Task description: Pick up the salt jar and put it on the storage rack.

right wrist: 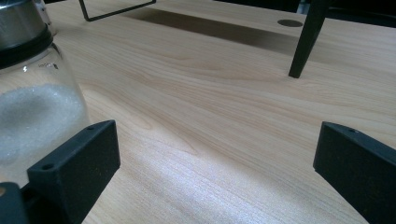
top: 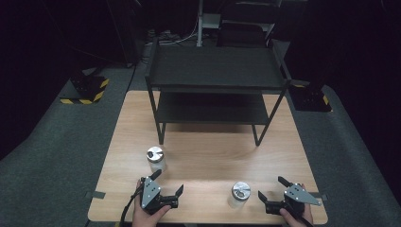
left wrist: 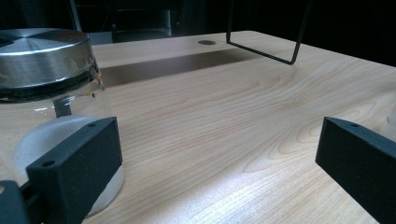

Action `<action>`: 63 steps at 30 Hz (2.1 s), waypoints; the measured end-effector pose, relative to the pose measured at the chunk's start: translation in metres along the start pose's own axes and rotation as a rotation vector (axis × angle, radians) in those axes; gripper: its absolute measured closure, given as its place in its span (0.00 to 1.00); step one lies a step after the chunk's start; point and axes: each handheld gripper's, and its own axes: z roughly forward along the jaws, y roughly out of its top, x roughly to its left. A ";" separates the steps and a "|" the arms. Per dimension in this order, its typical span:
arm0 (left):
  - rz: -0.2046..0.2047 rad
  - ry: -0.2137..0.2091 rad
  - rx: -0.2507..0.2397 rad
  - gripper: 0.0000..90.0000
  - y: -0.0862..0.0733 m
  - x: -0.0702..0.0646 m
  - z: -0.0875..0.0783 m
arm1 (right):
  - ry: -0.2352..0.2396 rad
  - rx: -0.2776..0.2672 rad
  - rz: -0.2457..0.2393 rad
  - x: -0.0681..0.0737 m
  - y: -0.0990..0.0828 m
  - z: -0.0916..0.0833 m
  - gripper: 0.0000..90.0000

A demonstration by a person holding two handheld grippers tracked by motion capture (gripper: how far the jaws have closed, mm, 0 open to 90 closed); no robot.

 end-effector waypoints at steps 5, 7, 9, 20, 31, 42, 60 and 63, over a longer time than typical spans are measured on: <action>-0.012 0.001 0.008 0.01 0.002 0.001 0.001 | -0.005 -0.007 0.014 0.000 -0.002 -0.002 0.00; -0.017 0.003 0.008 0.01 0.002 0.001 0.002 | -0.007 -0.004 0.013 0.000 -0.001 -0.002 0.00; -0.017 0.002 0.011 0.01 0.002 0.001 0.002 | -0.015 -0.004 0.015 0.002 -0.001 -0.002 0.00; -0.018 -0.017 0.004 0.01 0.002 0.006 0.001 | 0.001 -0.016 0.022 -0.002 -0.004 -0.003 0.00; -0.009 0.026 -0.057 0.01 0.010 0.007 -0.014 | -0.009 -0.016 0.026 0.000 -0.004 -0.004 0.00; -0.063 0.140 -0.089 0.01 0.005 0.018 -0.027 | -0.008 -0.012 0.027 0.000 -0.004 -0.005 0.00; -0.086 0.213 0.003 0.01 0.007 0.034 0.002 | 0.000 -0.007 0.027 -0.002 -0.003 -0.004 0.00; -0.082 0.218 0.007 0.01 0.009 0.033 0.009 | 0.000 -0.009 0.026 -0.002 -0.003 -0.004 0.00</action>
